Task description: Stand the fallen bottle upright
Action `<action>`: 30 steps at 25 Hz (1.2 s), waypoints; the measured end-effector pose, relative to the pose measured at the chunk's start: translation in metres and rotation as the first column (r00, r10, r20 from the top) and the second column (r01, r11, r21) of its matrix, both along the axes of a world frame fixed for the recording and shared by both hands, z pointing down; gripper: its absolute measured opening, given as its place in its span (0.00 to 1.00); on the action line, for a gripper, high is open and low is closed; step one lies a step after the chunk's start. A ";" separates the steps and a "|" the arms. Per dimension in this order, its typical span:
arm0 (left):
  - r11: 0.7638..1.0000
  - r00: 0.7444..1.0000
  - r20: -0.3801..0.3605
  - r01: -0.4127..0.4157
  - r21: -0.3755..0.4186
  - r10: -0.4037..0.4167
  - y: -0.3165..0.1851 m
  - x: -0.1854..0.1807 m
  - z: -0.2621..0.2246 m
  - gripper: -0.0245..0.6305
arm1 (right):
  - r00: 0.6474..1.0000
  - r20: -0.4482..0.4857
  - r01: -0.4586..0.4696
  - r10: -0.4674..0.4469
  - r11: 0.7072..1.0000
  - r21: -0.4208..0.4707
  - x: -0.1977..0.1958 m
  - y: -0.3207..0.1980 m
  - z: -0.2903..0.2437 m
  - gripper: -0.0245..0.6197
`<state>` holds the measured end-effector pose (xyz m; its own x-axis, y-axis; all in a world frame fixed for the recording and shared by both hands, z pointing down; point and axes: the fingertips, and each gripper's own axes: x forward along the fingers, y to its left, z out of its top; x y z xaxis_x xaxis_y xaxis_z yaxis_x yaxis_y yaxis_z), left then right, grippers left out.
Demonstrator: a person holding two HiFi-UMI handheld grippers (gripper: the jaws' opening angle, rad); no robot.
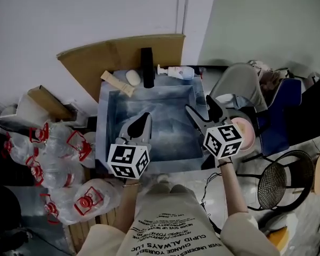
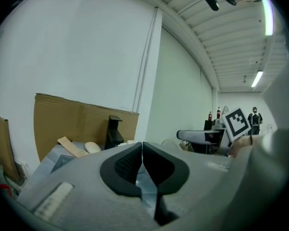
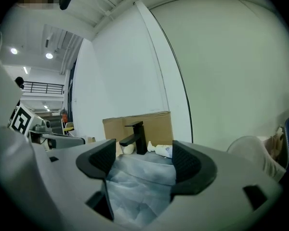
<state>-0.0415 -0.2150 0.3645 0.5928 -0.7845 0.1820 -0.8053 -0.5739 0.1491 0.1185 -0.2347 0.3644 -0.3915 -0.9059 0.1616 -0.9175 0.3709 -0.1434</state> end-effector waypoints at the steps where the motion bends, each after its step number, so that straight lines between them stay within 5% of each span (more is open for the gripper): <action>1: 1.000 1.000 0.000 -0.007 -0.005 0.007 -0.004 0.003 0.002 0.08 | 1.000 -0.010 0.002 -0.002 1.000 -0.002 0.001 -0.006 0.001 0.58; 17: 0.993 1.000 -0.023 -0.006 -0.114 0.004 -0.066 0.030 0.043 0.08 | 0.955 -0.235 0.171 -0.181 0.983 -0.060 -0.004 -0.121 0.016 0.58; 23: 0.987 0.999 -0.035 -0.004 -0.162 -0.002 -0.086 0.045 0.065 0.08 | 0.871 -0.366 0.294 -0.326 0.945 -0.143 -0.023 -0.166 0.039 0.58; 30: 0.978 0.999 -0.037 -0.010 -0.211 0.002 -0.094 0.061 0.090 0.08 | 0.720 -0.462 0.433 -0.518 0.856 -0.284 -0.041 -0.192 0.074 0.58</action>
<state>0.0191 -0.3094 0.4545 0.6064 -0.7275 0.3210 -0.7939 -0.5310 0.2963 0.0774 -0.4265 0.4385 -0.5862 -0.5718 0.5739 -0.5779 0.7916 0.1984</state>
